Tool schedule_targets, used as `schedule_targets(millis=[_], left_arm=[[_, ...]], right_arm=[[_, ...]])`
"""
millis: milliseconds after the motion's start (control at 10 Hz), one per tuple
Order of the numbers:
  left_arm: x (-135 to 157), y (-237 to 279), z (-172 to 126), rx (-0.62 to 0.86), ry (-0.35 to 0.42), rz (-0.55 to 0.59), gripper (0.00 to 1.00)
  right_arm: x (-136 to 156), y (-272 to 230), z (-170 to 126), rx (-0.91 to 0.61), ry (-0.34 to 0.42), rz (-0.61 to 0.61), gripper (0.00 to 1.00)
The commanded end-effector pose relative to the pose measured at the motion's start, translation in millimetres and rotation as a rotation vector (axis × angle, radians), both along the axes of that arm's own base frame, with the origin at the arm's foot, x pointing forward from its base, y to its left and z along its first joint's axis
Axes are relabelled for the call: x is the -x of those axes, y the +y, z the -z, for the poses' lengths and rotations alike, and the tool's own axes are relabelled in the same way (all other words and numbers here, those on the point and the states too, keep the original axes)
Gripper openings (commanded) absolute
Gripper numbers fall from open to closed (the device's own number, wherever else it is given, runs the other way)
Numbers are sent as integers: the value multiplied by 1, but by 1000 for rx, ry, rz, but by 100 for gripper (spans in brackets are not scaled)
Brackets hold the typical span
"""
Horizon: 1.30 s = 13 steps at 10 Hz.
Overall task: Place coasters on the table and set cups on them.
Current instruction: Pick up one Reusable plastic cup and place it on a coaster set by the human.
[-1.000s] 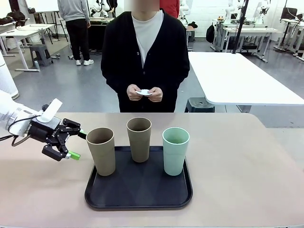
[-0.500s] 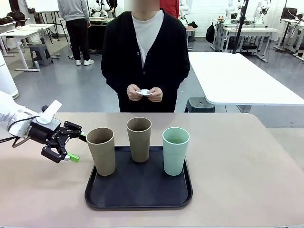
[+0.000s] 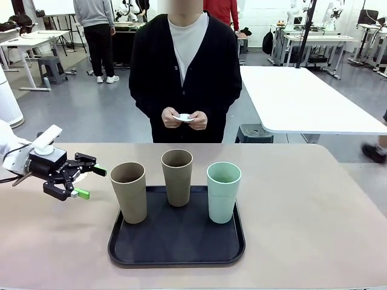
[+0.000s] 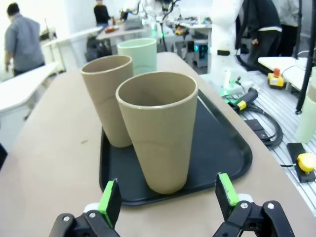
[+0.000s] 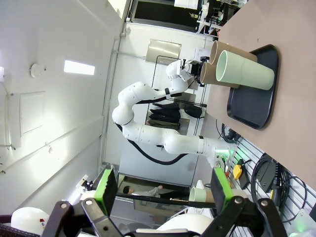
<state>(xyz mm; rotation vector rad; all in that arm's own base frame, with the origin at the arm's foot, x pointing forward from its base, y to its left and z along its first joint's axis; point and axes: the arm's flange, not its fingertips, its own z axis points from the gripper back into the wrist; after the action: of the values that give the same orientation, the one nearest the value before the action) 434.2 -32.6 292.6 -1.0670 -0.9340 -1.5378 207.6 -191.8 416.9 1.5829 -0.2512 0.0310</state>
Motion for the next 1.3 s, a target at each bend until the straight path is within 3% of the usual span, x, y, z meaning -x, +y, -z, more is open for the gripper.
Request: schedule_targets(millis=[0, 700, 1000, 1200], left_arm=[[-6, -2, 21, 47, -24, 56, 100], [-17, -25, 40, 114, -11, 73, 100], [-19, -38, 39, 84, 87, 23, 100], [-16, -47, 34, 73, 114, 7, 100]], right_arm=[[1, -1, 0, -6, -6, 3, 100], [1, -1, 0, -6, -6, 3, 100], [1, -1, 0, -6, -6, 3, 100], [1, -1, 0, -6, -6, 3, 100]])
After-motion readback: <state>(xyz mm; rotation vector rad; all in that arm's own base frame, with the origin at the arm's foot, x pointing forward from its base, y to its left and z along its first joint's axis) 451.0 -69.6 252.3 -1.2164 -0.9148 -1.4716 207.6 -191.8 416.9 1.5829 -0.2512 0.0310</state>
